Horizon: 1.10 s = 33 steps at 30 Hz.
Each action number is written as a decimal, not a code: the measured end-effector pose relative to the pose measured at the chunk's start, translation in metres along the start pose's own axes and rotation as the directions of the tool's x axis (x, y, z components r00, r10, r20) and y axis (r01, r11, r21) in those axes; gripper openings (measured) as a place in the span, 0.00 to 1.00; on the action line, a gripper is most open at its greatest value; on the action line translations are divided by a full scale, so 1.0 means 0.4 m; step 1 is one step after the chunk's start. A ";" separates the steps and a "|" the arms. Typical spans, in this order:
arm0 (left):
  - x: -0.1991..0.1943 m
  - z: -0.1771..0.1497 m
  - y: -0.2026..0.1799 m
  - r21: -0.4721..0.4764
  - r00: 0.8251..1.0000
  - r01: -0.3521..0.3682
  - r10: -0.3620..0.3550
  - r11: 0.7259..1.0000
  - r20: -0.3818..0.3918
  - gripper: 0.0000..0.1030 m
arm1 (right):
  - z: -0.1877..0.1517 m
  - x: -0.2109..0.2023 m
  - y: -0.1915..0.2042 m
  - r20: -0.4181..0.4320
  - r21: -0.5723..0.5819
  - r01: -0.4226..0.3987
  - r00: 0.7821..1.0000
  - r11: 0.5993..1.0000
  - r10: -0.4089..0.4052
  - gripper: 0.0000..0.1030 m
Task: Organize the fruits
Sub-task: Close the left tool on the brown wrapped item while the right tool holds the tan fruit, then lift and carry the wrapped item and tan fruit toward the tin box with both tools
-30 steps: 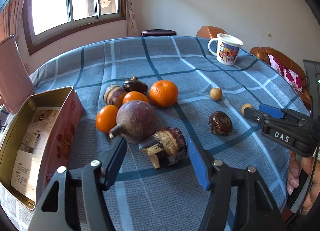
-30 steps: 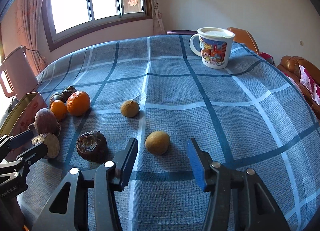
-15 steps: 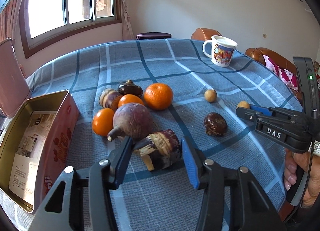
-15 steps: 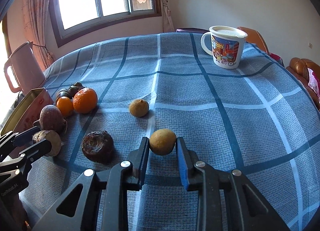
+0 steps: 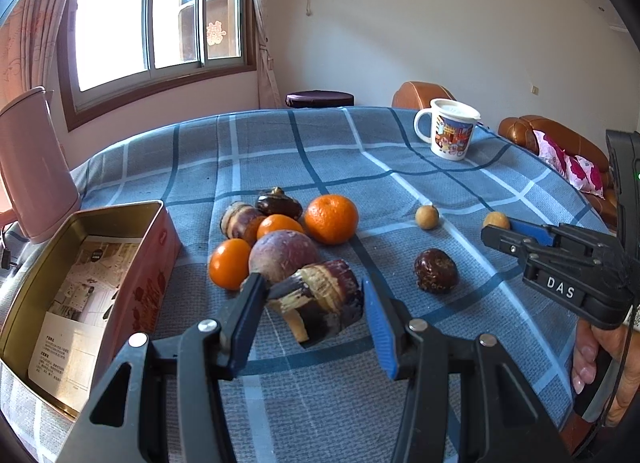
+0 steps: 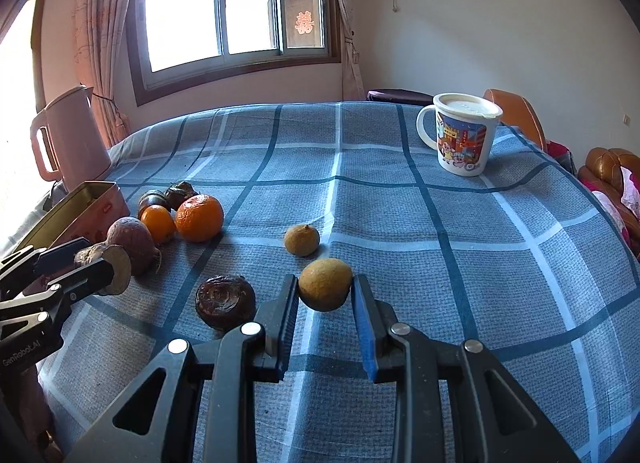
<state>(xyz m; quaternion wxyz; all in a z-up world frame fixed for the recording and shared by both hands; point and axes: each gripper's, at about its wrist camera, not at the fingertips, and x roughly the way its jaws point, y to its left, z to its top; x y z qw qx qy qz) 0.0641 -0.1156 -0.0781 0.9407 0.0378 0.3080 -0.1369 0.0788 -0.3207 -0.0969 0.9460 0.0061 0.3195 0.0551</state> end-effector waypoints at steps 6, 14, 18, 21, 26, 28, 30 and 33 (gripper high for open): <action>-0.013 -0.001 0.014 -0.025 0.999 -0.012 0.013 1.000 0.037 0.50 | -0.002 -0.013 0.006 0.031 -0.013 -0.017 0.999 1.000 0.017 0.28; -0.029 -0.005 0.016 -0.032 0.997 -0.021 0.023 0.999 0.077 0.50 | -0.004 -0.028 0.012 0.067 -0.025 -0.021 0.998 0.999 0.022 0.28; -0.035 -0.006 0.014 -0.029 0.995 -0.022 0.025 0.999 0.092 0.50 | -0.005 -0.036 0.014 0.084 -0.029 -0.019 0.996 0.999 0.021 0.28; -0.041 -0.008 0.011 -0.023 0.994 -0.028 0.031 0.999 0.107 0.50 | -0.006 -0.043 0.016 0.101 -0.033 -0.020 0.995 0.999 0.023 0.28; -0.051 -0.011 0.007 -0.022 0.991 -0.035 0.037 0.999 0.130 0.50 | -0.009 -0.054 0.017 0.123 -0.036 -0.022 0.992 0.999 0.027 0.28; -0.054 -0.012 0.007 -0.023 0.990 -0.034 0.037 0.999 0.138 0.50 | -0.010 -0.058 0.017 0.132 -0.038 -0.023 0.991 0.999 0.028 0.28; -0.057 -0.011 0.007 -0.023 0.989 -0.034 0.037 0.999 0.144 0.50 | -0.010 -0.060 0.017 0.138 -0.040 -0.024 0.990 0.999 0.029 0.28; -0.060 -0.012 0.006 -0.022 0.988 -0.038 0.040 0.999 0.152 0.50 | -0.010 -0.064 0.018 0.148 -0.043 -0.022 0.989 0.999 0.028 0.28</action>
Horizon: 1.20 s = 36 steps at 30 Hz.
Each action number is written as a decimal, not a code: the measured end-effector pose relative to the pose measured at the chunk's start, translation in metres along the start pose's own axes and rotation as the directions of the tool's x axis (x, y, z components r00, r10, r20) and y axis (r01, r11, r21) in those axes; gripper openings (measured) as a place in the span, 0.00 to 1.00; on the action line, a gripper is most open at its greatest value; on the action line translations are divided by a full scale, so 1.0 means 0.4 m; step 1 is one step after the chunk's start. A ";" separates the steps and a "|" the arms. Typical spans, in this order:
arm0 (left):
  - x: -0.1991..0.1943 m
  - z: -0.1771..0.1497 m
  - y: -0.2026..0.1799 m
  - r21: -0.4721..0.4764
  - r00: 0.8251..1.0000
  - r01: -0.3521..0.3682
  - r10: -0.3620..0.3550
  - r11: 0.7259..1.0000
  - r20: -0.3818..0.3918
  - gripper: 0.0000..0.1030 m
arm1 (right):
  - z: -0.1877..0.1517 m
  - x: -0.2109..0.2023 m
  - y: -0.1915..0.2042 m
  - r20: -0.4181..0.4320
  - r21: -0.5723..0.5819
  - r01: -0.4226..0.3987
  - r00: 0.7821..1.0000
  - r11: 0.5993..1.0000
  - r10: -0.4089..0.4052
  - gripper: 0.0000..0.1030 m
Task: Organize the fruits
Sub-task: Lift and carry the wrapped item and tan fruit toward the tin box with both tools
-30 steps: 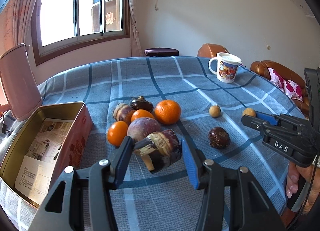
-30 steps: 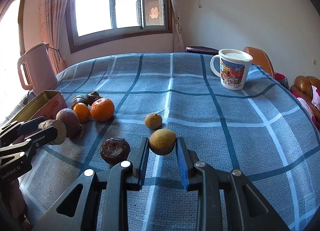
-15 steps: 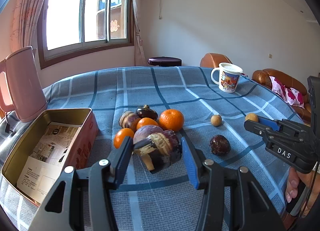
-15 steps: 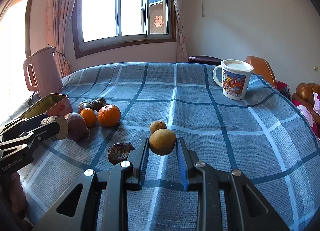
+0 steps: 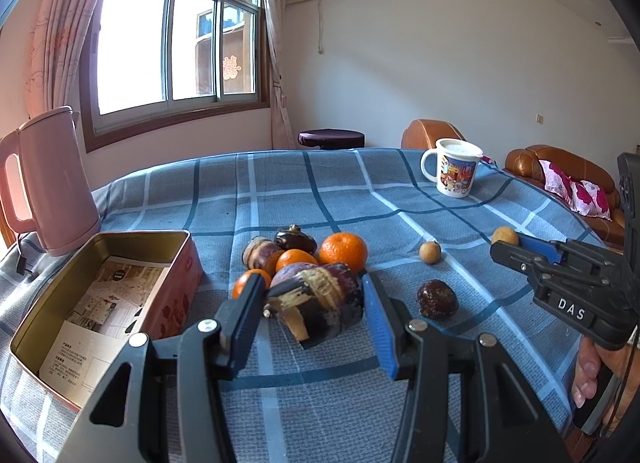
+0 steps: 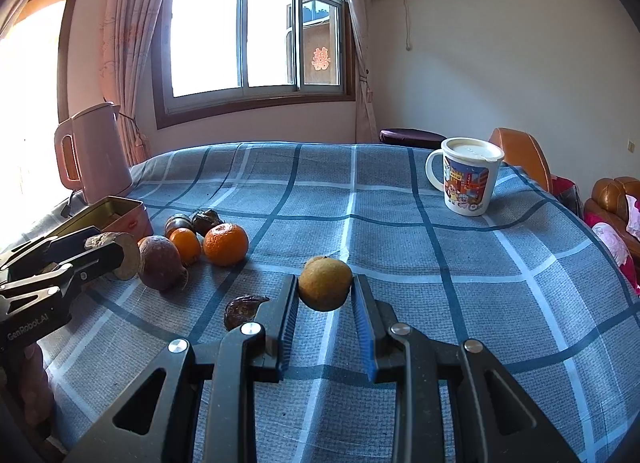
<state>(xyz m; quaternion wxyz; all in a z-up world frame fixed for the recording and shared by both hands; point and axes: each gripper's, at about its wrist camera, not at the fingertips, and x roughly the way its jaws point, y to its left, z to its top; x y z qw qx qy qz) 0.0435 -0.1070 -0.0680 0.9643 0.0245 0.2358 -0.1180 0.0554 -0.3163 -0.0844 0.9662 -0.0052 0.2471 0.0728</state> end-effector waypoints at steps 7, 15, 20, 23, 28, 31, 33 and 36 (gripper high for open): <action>-0.007 0.000 -0.002 0.002 1.000 -0.005 0.005 1.000 0.017 0.50 | -0.003 -0.015 0.005 0.030 -0.009 0.004 1.000 1.000 -0.004 0.28; -0.022 -0.002 -0.004 0.008 0.999 -0.012 0.012 1.000 0.046 0.50 | -0.002 -0.022 0.004 0.049 -0.010 0.008 0.999 1.000 -0.007 0.28; -0.027 -0.002 -0.006 0.015 0.998 -0.014 0.013 1.000 0.061 0.50 | -0.005 -0.028 0.005 0.062 -0.012 0.009 0.998 1.000 -0.009 0.28; -0.030 -0.003 -0.007 0.017 0.997 -0.015 0.013 1.000 0.069 0.50 | -0.005 -0.031 0.006 0.071 -0.014 0.013 0.997 1.000 -0.012 0.28; -0.033 -0.003 -0.007 0.019 0.997 -0.019 0.018 1.000 0.078 0.50 | -0.005 -0.035 0.008 0.083 -0.018 0.015 0.996 1.000 -0.014 0.28; -0.039 -0.003 -0.009 0.022 0.995 -0.023 0.021 0.999 0.093 0.50 | -0.005 -0.037 0.007 0.092 -0.019 0.015 0.996 1.000 -0.013 0.28; -0.044 -0.003 -0.012 0.030 0.994 -0.025 0.022 0.999 0.105 0.50 | -0.005 -0.039 0.008 0.097 -0.020 0.015 0.995 1.000 -0.013 0.28; -0.050 -0.003 -0.018 0.044 0.992 -0.033 0.027 0.999 0.121 0.50 | -0.007 -0.044 0.009 0.106 -0.021 0.015 0.994 1.000 -0.013 0.28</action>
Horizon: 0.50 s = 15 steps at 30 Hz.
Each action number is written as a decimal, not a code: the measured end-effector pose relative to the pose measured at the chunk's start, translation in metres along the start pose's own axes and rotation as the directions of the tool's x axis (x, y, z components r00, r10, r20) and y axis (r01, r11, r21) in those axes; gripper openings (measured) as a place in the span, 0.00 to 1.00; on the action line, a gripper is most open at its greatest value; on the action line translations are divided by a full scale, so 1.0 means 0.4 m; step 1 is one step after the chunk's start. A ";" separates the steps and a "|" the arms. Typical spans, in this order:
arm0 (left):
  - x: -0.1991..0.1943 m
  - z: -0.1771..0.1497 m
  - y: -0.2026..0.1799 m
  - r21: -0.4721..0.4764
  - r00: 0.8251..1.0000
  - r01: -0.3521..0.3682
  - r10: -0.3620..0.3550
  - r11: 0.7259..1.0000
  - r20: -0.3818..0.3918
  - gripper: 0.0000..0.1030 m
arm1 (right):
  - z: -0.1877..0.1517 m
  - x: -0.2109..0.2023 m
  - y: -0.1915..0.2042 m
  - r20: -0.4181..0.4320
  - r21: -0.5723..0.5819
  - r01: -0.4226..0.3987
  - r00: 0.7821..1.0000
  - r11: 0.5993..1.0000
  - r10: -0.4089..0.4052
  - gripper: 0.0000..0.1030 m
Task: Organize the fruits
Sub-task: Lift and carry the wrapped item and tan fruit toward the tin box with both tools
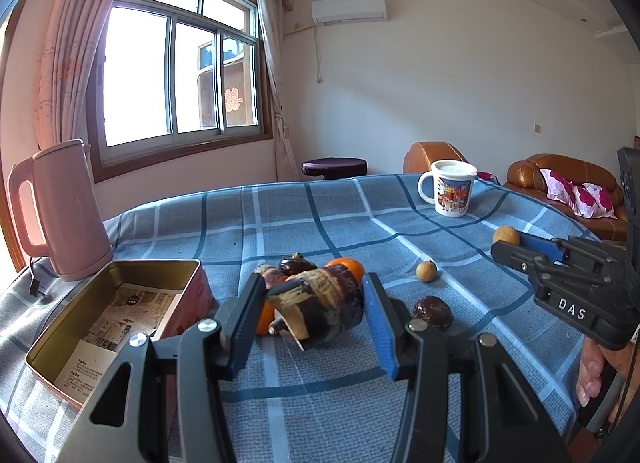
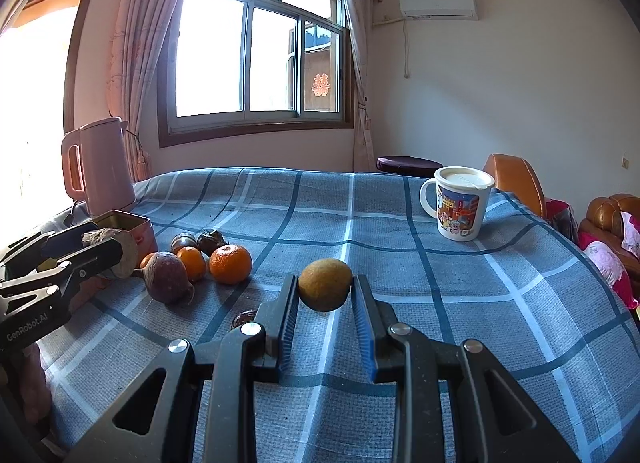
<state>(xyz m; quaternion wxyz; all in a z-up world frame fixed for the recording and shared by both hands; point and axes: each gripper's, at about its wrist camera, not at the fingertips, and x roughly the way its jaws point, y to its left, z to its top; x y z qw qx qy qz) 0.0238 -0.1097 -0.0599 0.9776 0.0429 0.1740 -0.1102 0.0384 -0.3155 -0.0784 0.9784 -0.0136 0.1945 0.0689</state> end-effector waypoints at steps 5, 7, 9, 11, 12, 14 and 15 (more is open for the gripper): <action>-0.009 0.002 -0.005 0.016 1.000 -0.011 0.010 1.000 0.026 0.50 | -0.001 -0.008 0.001 0.016 -0.002 0.000 1.000 1.000 0.000 0.28; -0.012 0.003 -0.006 0.018 0.999 -0.013 0.013 1.000 0.030 0.50 | -0.001 -0.010 0.001 0.021 -0.003 0.000 1.000 1.000 0.000 0.28; -0.014 0.004 -0.006 0.020 0.999 -0.018 0.017 1.000 0.036 0.50 | -0.002 -0.013 0.002 0.026 -0.005 -0.001 1.000 1.000 0.001 0.28; -0.016 0.005 -0.006 0.023 0.999 -0.023 0.022 0.999 0.042 0.50 | -0.002 -0.015 0.003 0.030 -0.007 -0.001 1.000 1.000 0.001 0.28; -0.019 0.006 -0.007 0.025 0.999 -0.026 0.024 0.999 0.046 0.50 | -0.002 -0.016 0.004 0.031 -0.009 -0.002 1.000 1.000 0.002 0.28; -0.023 0.007 -0.008 0.028 0.998 -0.032 0.031 0.999 0.056 0.50 | -0.004 -0.020 0.005 0.035 -0.011 -0.001 0.999 1.000 0.001 0.28; -0.026 0.007 -0.008 0.030 0.998 -0.035 0.033 0.999 0.062 0.50 | -0.004 -0.022 0.006 0.038 -0.012 -0.001 0.999 1.000 0.001 0.28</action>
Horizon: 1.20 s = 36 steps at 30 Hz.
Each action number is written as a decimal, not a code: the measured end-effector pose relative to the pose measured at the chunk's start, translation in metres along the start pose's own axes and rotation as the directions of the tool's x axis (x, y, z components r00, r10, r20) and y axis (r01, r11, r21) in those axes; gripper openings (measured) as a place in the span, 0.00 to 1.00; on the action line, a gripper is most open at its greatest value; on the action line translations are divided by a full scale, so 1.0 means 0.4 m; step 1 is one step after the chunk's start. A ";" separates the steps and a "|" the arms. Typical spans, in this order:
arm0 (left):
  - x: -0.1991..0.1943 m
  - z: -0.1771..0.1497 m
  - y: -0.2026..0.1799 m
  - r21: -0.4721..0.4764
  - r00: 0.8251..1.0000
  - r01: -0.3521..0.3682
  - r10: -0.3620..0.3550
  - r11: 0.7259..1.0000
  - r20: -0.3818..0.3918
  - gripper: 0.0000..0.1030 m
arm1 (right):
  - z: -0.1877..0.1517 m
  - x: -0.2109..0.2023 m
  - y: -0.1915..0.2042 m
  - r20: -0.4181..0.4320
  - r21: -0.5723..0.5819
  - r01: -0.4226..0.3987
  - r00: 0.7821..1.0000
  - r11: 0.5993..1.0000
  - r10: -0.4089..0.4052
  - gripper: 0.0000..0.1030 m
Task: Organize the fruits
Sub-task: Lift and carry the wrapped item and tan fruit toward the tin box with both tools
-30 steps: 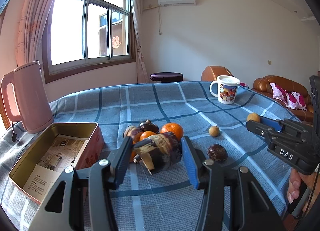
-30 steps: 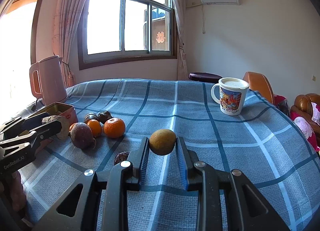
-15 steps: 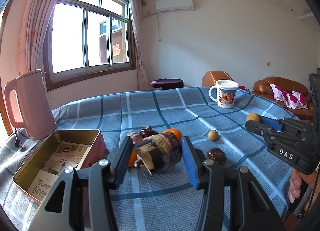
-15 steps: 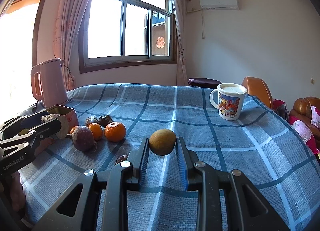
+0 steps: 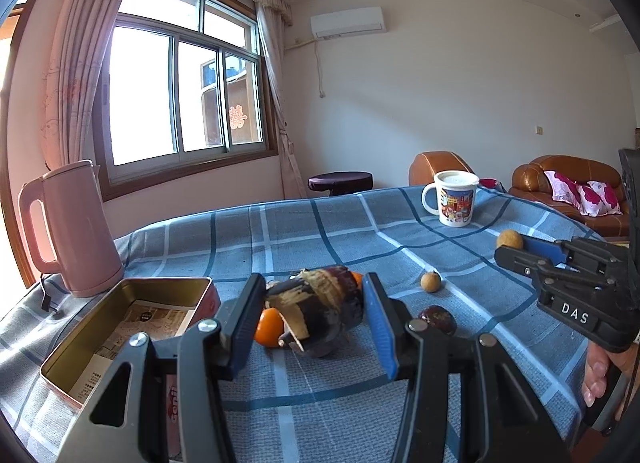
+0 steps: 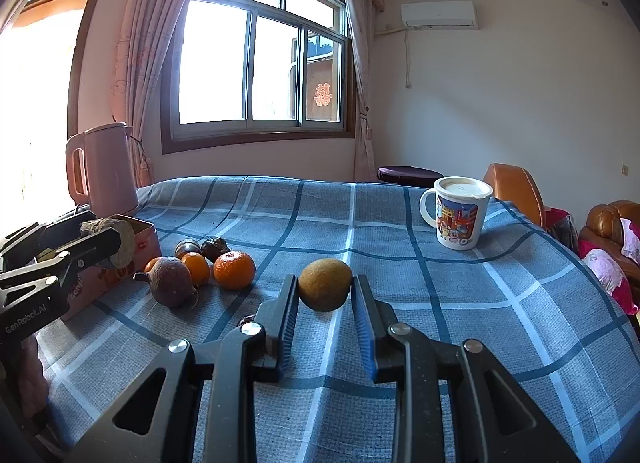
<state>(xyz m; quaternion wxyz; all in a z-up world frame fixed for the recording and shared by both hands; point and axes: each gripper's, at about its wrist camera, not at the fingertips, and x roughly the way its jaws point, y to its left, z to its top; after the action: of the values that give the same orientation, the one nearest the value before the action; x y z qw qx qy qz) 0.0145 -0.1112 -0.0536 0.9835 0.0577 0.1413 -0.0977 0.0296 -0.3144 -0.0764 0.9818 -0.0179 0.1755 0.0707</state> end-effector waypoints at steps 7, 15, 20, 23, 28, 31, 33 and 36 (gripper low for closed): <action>-0.018 0.006 0.000 0.010 0.999 -0.016 0.015 1.000 0.030 0.50 | -0.002 -0.007 -0.003 0.012 0.006 -0.006 1.000 1.000 0.006 0.28; -0.034 0.015 0.006 0.005 0.998 -0.036 0.036 0.999 0.049 0.50 | -0.003 -0.024 -0.009 0.054 0.016 0.004 0.999 1.000 -0.005 0.28; -0.046 0.021 0.010 0.006 0.997 -0.054 0.053 0.999 0.064 0.50 | 0.000 -0.030 -0.010 0.074 0.017 0.020 0.997 1.000 -0.022 0.28; -0.049 0.024 0.014 0.007 0.996 -0.063 0.062 0.998 0.065 0.50 | 0.004 -0.035 -0.009 0.076 0.013 0.029 0.997 1.000 -0.030 0.28; -0.061 0.030 0.016 0.010 0.994 -0.081 0.080 0.997 0.080 0.50 | 0.020 -0.051 0.003 0.090 0.001 0.020 0.996 1.000 -0.020 0.28; -0.065 0.033 0.014 0.014 0.992 -0.092 0.091 0.996 0.087 0.50 | 0.028 -0.054 0.014 0.093 -0.008 0.007 0.996 1.000 -0.006 0.28; -0.064 0.034 0.017 0.015 0.992 -0.097 0.095 0.995 0.086 0.50 | 0.033 -0.054 0.025 0.092 -0.016 -0.001 0.996 1.000 0.002 0.28; -0.059 0.035 0.024 0.014 0.992 -0.107 0.106 0.994 0.075 0.50 | 0.042 -0.055 0.040 0.091 -0.026 -0.016 0.996 1.000 0.019 0.28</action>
<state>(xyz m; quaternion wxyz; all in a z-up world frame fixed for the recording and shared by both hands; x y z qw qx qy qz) -0.0021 -0.0998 -0.0327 0.9913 0.0703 0.1005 -0.0483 0.0127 -0.3004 -0.0533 0.9878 -0.0255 0.1297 0.0822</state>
